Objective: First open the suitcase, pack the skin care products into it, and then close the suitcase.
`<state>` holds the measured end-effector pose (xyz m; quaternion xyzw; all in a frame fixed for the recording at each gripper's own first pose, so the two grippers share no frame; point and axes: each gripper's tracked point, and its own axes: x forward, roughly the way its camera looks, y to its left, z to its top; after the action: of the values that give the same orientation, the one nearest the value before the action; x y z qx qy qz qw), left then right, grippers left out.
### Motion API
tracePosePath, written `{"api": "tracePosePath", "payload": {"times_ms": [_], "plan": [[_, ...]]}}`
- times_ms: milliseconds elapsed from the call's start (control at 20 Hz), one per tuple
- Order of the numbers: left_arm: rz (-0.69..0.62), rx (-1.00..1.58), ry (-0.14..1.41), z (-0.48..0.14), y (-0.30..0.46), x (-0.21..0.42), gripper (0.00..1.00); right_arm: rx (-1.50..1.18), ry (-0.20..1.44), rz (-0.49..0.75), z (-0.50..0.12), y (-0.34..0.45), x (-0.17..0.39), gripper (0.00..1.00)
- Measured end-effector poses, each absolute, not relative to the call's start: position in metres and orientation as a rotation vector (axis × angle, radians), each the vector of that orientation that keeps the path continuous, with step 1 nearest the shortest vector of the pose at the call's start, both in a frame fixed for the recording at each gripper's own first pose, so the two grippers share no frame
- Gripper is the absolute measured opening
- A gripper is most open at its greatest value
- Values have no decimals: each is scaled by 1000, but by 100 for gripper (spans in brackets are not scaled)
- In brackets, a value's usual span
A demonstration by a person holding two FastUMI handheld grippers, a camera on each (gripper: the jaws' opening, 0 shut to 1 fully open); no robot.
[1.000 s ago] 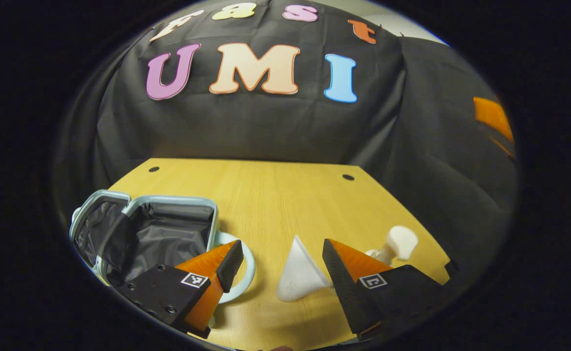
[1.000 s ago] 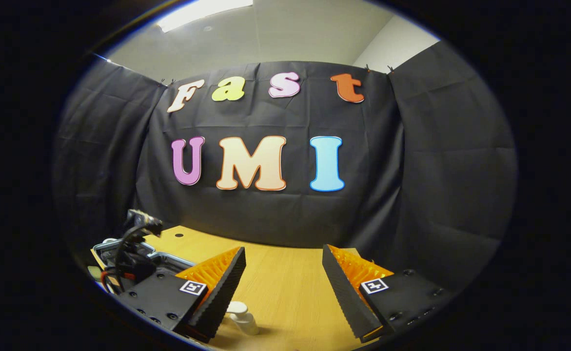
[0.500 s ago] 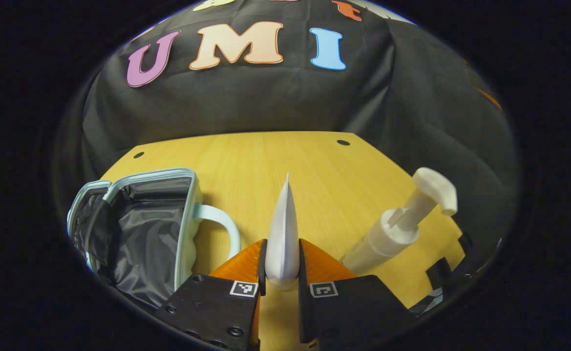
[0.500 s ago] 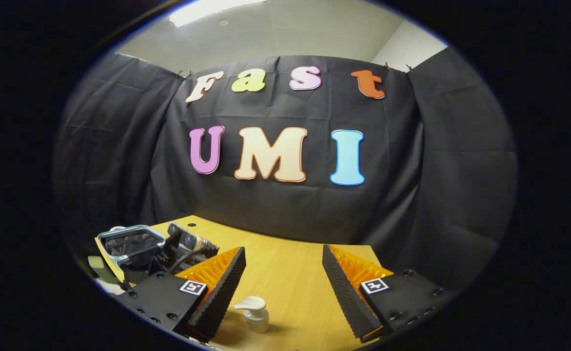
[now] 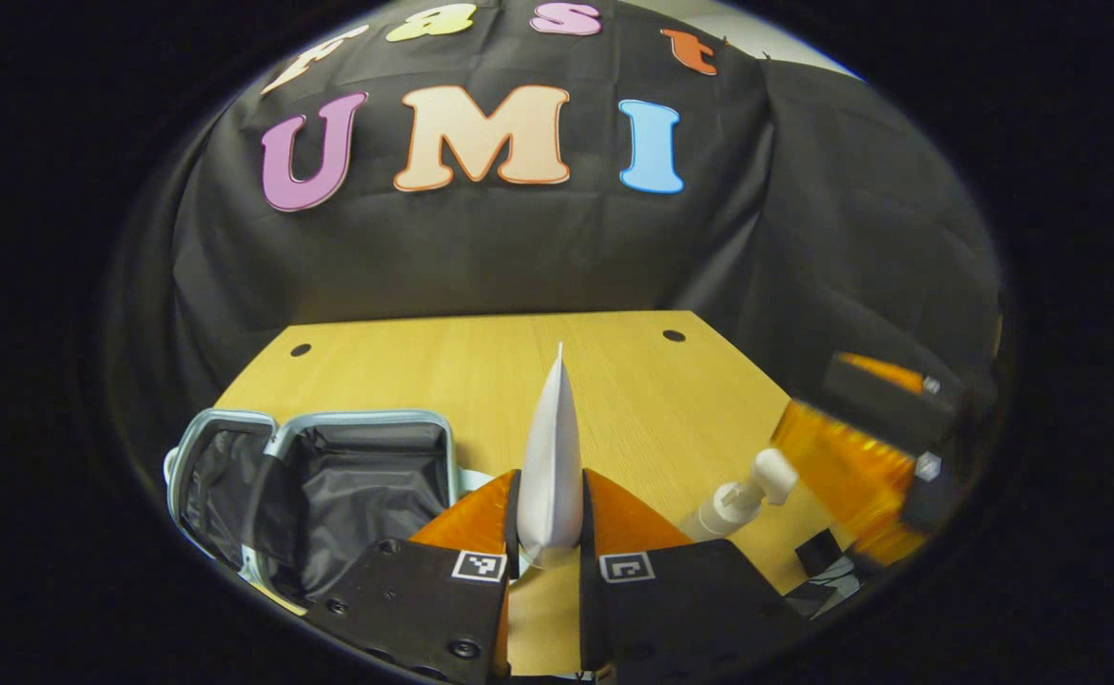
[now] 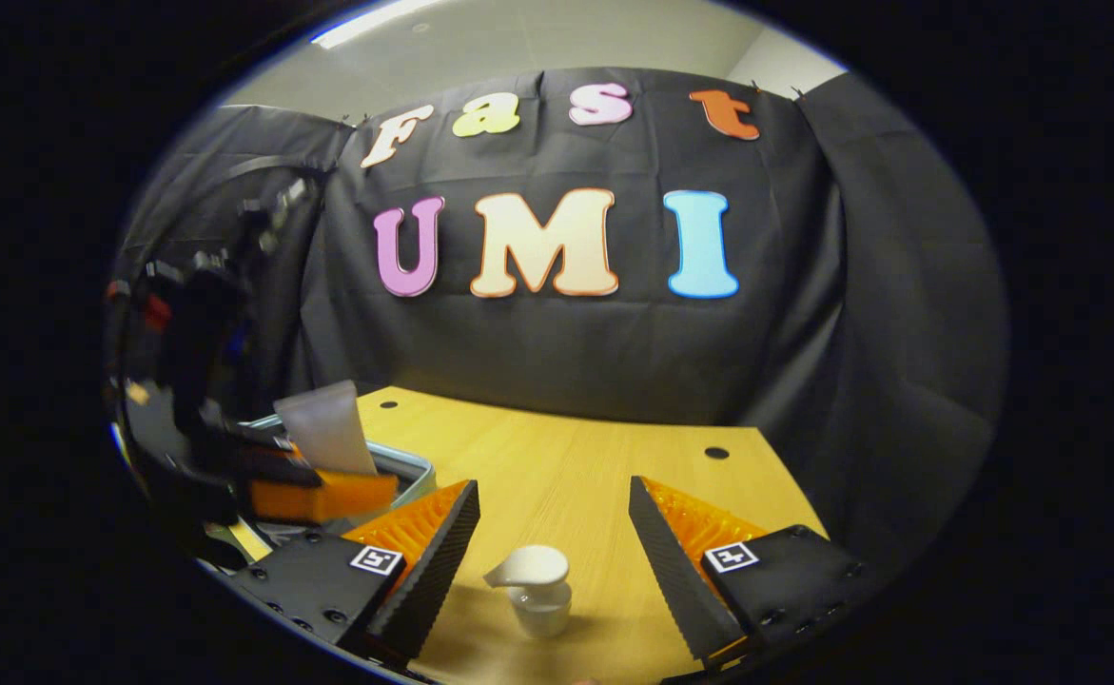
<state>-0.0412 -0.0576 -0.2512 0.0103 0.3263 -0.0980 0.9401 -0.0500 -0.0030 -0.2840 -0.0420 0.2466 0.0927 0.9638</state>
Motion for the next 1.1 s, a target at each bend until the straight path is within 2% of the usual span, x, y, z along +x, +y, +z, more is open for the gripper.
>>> {"api": "tracePosePath", "payload": {"times_ms": [450, 500, 600, 700, 900, 1100], "plan": [[-182, 42, 649, -217, -32, -53, 21, -115, 734, 173, -405, -7, -85, 99], [-180, 43, 653, -217, -29, -54, 21, -110, 744, 173, -407, -7, -86, 86], [-166, 44, 666, -220, -18, -57, 21, -85, 776, 236, -409, 7, -90, 59], [-144, 44, 686, -225, -4, -61, 21, -97, 779, 253, -399, 12, -88, 54], [-76, 50, 749, -244, 42, -67, 21, -56, 737, 271, -353, 37, -75, 56], [-1, 50, 881, -280, 94, -73, 21, -36, 688, 286, -312, 59, -65, 55]]}}
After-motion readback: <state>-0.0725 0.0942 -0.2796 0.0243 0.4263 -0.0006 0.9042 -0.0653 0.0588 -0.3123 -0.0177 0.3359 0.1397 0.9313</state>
